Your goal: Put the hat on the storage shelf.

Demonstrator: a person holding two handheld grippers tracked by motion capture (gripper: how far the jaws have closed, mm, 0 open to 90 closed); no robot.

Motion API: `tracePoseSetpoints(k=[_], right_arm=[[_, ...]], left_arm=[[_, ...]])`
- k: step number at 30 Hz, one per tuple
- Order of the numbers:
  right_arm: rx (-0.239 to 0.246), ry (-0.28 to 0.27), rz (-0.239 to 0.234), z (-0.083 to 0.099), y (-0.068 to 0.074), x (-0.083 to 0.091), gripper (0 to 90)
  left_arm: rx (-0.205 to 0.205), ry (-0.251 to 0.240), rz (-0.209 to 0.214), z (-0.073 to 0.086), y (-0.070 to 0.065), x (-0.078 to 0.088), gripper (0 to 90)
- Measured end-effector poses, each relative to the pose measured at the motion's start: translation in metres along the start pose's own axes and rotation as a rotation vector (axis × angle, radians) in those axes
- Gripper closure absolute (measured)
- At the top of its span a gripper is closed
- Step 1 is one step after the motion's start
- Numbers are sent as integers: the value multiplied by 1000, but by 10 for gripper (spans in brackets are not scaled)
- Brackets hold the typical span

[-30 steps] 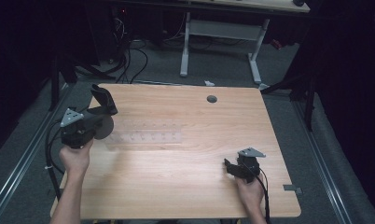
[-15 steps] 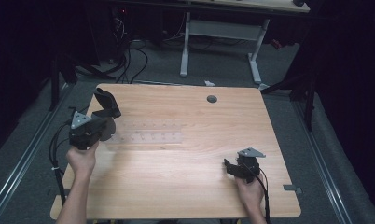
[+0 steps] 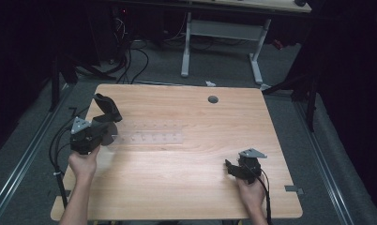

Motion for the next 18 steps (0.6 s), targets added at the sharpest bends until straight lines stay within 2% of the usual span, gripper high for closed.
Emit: tracePoseSetpoints(k=[2,4,5,8,9,13,18], right_arm=[[0,0,0,0,0,0,330],[0,0,-1,0,0,0,329],[0,0,0,0,0,0,329],[-1,0,-1,0,0,0,329],[0,0,-1,0,0,0,329],[0,0,-1,0,0,0,328],[2,-1,-2,0,0,0,326]], left_arm=[[16,6,-2,1,1,1,699],[17,5,-5,1,2,3,665],[23,0,-8,0,3,4,582],[43,2,-20,-2,5,8,510],[47,4,-23,-3,5,9,440],[25,13,-23,-3,1,14,398],[22,18,-25,-3,-4,21,364]])
Point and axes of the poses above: each handheld gripper's, and its own axes: x roughly backward along the jaws, z roughly out of its underside, y roughly to its left, the point moved 9 cm from there along -x, roughly forward along the jaws, and after that the axes turned 13 degrees about z, right-handed, at the moved point
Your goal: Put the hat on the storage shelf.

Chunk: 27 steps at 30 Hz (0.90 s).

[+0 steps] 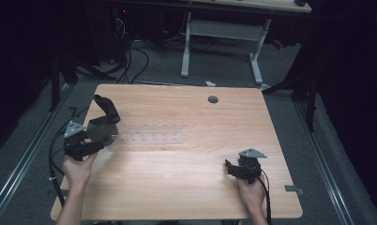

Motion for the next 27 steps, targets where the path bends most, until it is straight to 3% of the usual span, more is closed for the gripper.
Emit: tracePoseSetpoints(k=[27], right_arm=[[1,-2,-2,0,0,0,325]], left_arm=[[49,-30,51,10,-30,51,366]])
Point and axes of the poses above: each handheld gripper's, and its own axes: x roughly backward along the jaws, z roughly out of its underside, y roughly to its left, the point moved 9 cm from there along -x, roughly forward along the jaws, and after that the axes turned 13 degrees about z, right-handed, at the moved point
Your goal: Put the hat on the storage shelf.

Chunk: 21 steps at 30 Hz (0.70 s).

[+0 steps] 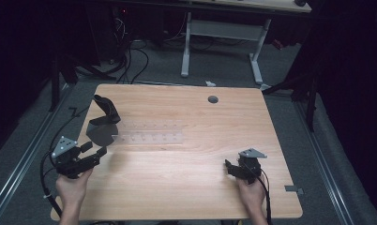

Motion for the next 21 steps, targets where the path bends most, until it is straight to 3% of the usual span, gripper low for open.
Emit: tracePoseSetpoints(k=[7,21], right_arm=[[1,0,0,0,0,0,324],[1,0,0,0,0,0,324]], left_arm=[[2,19,31,8,-14,3,372],[4,100,106,37,-44,-12,380]])
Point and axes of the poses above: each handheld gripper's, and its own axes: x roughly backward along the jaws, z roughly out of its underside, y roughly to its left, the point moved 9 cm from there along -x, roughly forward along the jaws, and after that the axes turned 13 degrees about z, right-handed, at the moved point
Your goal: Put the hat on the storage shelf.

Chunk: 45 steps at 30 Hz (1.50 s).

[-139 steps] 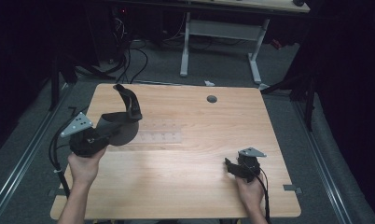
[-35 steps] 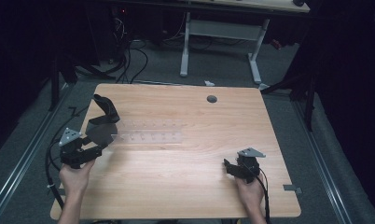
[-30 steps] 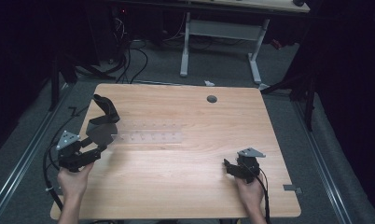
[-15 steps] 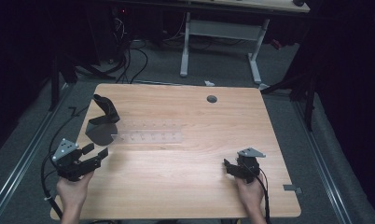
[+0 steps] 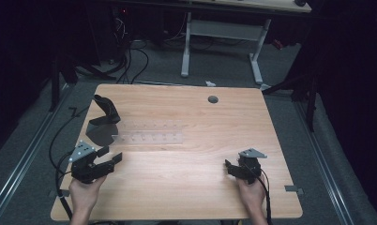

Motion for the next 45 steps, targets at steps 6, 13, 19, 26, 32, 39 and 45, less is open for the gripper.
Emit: tracePoseSetpoints(k=[6,13,19,26,32,39,45], right_arm=[[0,0,0,0,0,0,324],[-1,1,-1,0,0,0,324],[0,0,-2,0,0,0,324],[0,0,-2,0,0,0,323],[0,0,-3,0,0,0,322],[-1,1,-2,0,0,0,323],[0,0,-2,0,0,0,323]], left_arm=[[9,28,18,8,-7,-8,394],[10,59,49,19,-19,-18,397],[14,69,67,24,-25,-26,404],[6,110,88,37,-31,-33,402],[-15,156,100,49,-35,-38,398],[-17,172,103,58,-38,-42,397],[-5,187,102,67,-38,-46,396]])
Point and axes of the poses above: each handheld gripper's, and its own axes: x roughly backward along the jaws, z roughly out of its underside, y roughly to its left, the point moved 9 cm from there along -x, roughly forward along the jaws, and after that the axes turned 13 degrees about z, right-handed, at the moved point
